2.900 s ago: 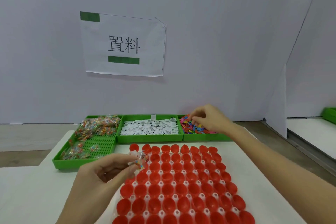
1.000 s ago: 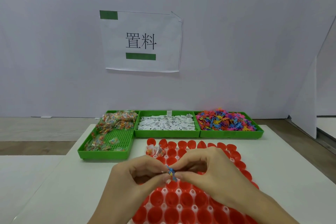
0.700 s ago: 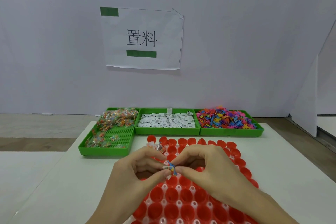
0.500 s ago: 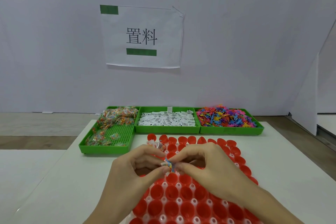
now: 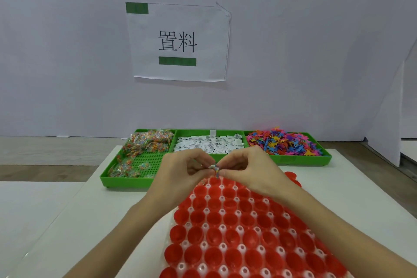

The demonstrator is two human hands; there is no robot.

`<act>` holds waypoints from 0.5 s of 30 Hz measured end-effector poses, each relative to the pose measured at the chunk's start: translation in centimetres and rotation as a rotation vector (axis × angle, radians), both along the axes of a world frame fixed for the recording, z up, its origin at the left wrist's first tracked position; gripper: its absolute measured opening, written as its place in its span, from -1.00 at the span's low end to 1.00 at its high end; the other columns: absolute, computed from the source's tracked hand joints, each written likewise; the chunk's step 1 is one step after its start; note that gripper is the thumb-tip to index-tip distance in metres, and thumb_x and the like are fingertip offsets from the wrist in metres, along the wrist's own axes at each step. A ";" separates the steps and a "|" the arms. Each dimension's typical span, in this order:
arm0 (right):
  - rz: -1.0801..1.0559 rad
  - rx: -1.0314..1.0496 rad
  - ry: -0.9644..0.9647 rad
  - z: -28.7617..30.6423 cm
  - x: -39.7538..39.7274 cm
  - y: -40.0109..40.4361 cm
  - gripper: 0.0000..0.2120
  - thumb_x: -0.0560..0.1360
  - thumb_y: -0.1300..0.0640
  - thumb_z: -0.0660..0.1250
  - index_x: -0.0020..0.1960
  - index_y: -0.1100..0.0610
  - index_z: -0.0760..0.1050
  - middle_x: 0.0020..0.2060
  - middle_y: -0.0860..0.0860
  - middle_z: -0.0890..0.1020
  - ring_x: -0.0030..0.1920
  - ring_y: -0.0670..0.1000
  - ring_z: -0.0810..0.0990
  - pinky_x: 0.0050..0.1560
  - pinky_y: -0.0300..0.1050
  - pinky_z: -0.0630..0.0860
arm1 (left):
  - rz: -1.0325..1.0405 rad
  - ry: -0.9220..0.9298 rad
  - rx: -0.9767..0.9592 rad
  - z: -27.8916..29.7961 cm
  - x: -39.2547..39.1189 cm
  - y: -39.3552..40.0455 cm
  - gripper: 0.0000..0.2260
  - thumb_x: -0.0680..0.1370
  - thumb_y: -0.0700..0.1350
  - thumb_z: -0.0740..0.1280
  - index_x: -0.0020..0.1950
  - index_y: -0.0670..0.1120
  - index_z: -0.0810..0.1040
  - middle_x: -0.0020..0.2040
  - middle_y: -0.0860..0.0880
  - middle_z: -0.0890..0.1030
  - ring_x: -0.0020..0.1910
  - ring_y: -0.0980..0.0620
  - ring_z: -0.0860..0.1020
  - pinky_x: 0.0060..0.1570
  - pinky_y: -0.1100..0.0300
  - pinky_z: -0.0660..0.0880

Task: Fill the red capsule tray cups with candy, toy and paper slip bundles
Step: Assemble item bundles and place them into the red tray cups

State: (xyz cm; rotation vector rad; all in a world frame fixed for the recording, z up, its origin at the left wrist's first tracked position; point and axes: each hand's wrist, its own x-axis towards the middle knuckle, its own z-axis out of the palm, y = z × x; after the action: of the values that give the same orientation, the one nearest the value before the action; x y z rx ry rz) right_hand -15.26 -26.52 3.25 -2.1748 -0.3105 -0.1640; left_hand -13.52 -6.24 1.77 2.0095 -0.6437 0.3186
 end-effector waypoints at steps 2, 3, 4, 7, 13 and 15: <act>-0.010 -0.049 -0.007 -0.1 0.9 -0.1 -0.88 0.44 0.20 0.55 -0.04 0.06 0.75 -0.23 -0.09 0.76 -0.17 -0.17 0.72 -0.06 -0.30 0.62 | 0.030 -0.089 0.044 -0.3 0.6 -0.7 -0.87 0.43 -0.25 0.59 -0.09 -0.08 0.73 -0.21 0.07 0.72 -0.19 0.15 0.69 -0.10 0.16 0.64; 0.005 -0.073 -0.004 -0.2 1.3 -0.1 -0.87 0.44 0.20 0.55 -0.03 0.05 0.75 -0.22 -0.09 0.76 -0.17 -0.18 0.72 -0.06 -0.30 0.61 | 0.043 -0.134 0.065 -0.4 0.9 -1.0 -0.88 0.43 -0.25 0.58 -0.10 -0.08 0.73 -0.23 0.09 0.71 -0.20 0.15 0.68 -0.12 0.18 0.63; 0.028 -0.100 0.002 -0.2 1.7 -0.1 -0.87 0.44 0.18 0.56 -0.02 0.05 0.74 -0.21 -0.08 0.76 -0.17 -0.18 0.72 -0.05 -0.29 0.62 | 0.051 -0.164 0.076 -0.5 1.1 -1.2 -0.88 0.44 -0.25 0.58 -0.11 -0.07 0.72 -0.24 0.11 0.70 -0.20 0.16 0.67 -0.13 0.21 0.61; 0.044 -0.157 -0.006 -0.8 2.5 -0.1 -0.88 0.44 0.13 0.57 -0.03 0.07 0.73 -0.22 -0.07 0.75 -0.19 -0.18 0.71 -0.06 -0.29 0.62 | 0.088 -0.199 0.112 -0.8 1.3 -1.7 -0.86 0.42 -0.21 0.59 -0.14 0.00 0.72 -0.31 0.24 0.61 -0.18 0.19 0.58 -0.14 0.35 0.50; 0.069 -0.229 0.040 -1.6 2.8 -0.6 -0.88 0.47 0.14 0.53 0.01 0.03 0.74 -0.19 -0.10 0.76 -0.16 -0.21 0.71 -0.02 -0.27 0.63 | 0.079 -0.175 0.250 -1.4 1.9 -1.7 -0.91 0.44 -0.14 0.58 -0.14 0.02 0.71 -0.34 0.31 0.51 -0.13 0.27 0.43 -0.15 0.44 0.34; 0.050 -0.253 0.030 -1.7 2.9 -0.5 -0.87 0.48 0.14 0.53 0.03 0.04 0.74 -0.17 -0.10 0.76 -0.15 -0.21 0.70 -0.03 -0.30 0.62 | 0.083 -0.145 0.245 -1.5 2.2 -1.5 -0.90 0.42 -0.13 0.59 -0.15 0.03 0.72 -0.35 0.30 0.53 -0.13 0.28 0.44 -0.17 0.44 0.35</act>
State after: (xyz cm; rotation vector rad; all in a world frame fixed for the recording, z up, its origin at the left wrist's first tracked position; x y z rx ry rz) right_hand -12.39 -27.01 1.56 -2.4145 -0.3854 -0.0664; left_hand -11.35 -7.73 0.28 2.2661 -0.7194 0.4565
